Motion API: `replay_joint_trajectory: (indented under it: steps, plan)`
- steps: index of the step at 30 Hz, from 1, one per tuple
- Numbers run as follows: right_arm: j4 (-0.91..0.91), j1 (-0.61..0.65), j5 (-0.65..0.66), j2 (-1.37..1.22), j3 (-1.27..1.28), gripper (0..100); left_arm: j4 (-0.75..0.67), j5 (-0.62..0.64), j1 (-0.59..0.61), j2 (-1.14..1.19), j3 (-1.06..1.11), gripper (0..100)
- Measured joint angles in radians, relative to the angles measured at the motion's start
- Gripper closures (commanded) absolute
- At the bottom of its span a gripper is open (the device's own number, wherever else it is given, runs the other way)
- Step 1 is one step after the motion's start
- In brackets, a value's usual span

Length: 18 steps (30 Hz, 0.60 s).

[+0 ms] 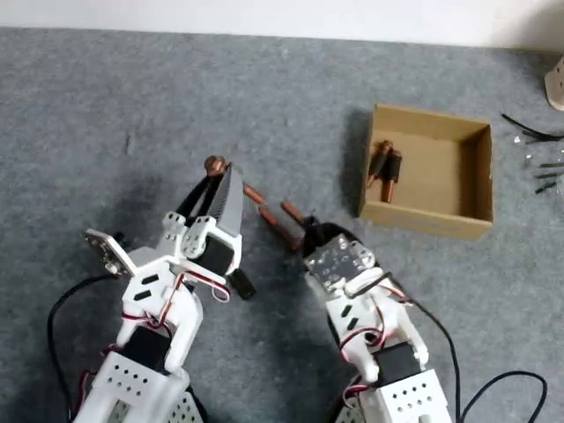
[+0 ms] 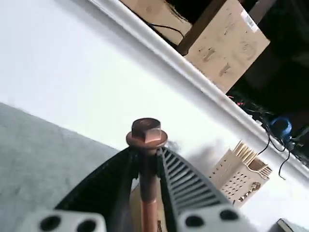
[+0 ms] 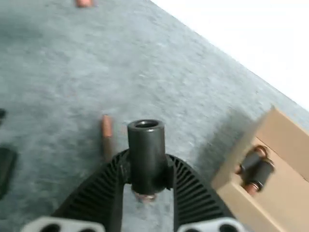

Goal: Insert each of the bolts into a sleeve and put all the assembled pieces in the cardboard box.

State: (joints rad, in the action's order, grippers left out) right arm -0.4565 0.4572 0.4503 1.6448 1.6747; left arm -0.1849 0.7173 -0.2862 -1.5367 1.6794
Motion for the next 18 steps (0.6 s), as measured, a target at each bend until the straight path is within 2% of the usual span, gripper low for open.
replay_joint_trajectory:
  steps: [7, 11, 15, 18]
  plan:
    - [0.051, 0.026, 0.005, 0.0, 0.0, 99.4, 0.219, 0.094, -0.041, -0.005, -0.008, 99]
    - [0.051, 0.063, 0.005, 0.0, 0.0, 99.4, 0.222, 0.097, -0.13, -0.005, -0.008, 99]
    - [0.052, 0.075, 0.031, 0.0, 0.0, 99.4, 0.221, 0.097, -0.129, -0.005, -0.009, 99]
    - [0.052, 0.08, 0.043, 0.0, 0.0, 99.4, 0.161, 0.095, -0.13, -0.005, -0.009, 99]
